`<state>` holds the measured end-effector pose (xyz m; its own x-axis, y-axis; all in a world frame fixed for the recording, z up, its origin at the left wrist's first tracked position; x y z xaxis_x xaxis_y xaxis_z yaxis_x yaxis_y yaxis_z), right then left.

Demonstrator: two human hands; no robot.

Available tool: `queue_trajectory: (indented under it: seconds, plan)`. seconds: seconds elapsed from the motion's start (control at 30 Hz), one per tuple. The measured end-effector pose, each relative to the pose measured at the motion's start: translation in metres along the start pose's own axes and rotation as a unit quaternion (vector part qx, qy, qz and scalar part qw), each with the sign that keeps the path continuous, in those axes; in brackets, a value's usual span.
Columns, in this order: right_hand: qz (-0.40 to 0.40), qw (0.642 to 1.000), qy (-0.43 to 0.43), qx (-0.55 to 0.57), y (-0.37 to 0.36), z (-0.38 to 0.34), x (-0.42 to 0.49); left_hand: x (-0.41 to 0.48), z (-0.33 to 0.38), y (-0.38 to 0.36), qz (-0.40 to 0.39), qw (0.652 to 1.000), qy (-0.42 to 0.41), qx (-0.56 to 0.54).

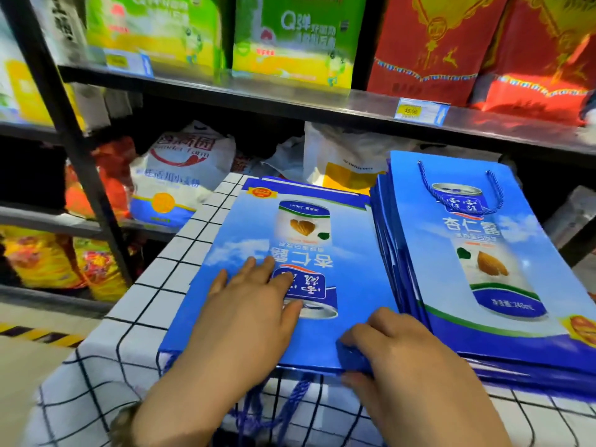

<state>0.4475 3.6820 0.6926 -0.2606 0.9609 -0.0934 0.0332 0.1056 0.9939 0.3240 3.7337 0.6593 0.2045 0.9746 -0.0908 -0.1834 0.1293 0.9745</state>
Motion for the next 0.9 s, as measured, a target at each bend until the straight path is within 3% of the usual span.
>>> queue_trajectory:
  seconds: [0.2,0.33,0.47,0.53,0.6,0.67,0.7,0.77,0.83,0.9]
  plan:
    - [-0.039,0.991,0.06,0.109,0.008,0.009,-0.005,-0.002,0.0,0.002,0.026,0.999,-0.018,-0.028]
    - [-0.002,0.947,0.083,0.309,0.02,0.003,0.002,-0.012,0.001,0.022,0.123,0.961,-0.107,-0.224]
    - [0.072,0.861,0.04,0.503,0.023,0.009,0.011,-0.03,0.024,0.026,-0.032,0.892,-0.227,-0.39]
    - [0.1,0.826,0.019,0.554,0.021,0.012,0.014,-0.036,0.033,0.022,-0.069,0.906,-0.229,-0.35]
    - [0.116,0.806,0.0,0.58,0.018,0.016,0.015,-0.036,0.034,0.018,-0.011,0.941,-0.205,-0.27]
    - [0.128,0.794,-0.006,0.595,0.014,0.02,0.016,-0.035,0.036,0.021,0.027,0.95,-0.183,-0.251]
    - [0.132,0.791,-0.001,0.597,0.013,0.022,0.015,-0.032,0.033,0.023,0.02,0.943,-0.165,-0.288]
    - [0.125,0.801,0.017,0.585,0.009,0.023,0.017,-0.022,0.022,0.029,-0.033,0.887,-0.124,-0.444]
    - [0.102,0.84,0.05,0.531,0.003,0.02,0.018,-0.012,0.015,0.036,-0.074,0.834,-0.094,-0.539]
    - [0.095,0.882,0.073,0.457,-0.001,0.017,0.019,-0.003,0.012,0.041,-0.093,0.823,-0.092,-0.553]
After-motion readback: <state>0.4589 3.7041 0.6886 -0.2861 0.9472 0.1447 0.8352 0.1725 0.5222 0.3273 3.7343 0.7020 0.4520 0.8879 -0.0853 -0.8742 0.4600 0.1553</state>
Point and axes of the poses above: each hand's wrist, its own x-axis towards the middle knuckle, its own y-axis out of the back of the hand, z = x × y, the point moved 7 cm from there along x, towards the middle knuckle, and after that the axes turned 10 degrees about -z, right-handed, at the moved point
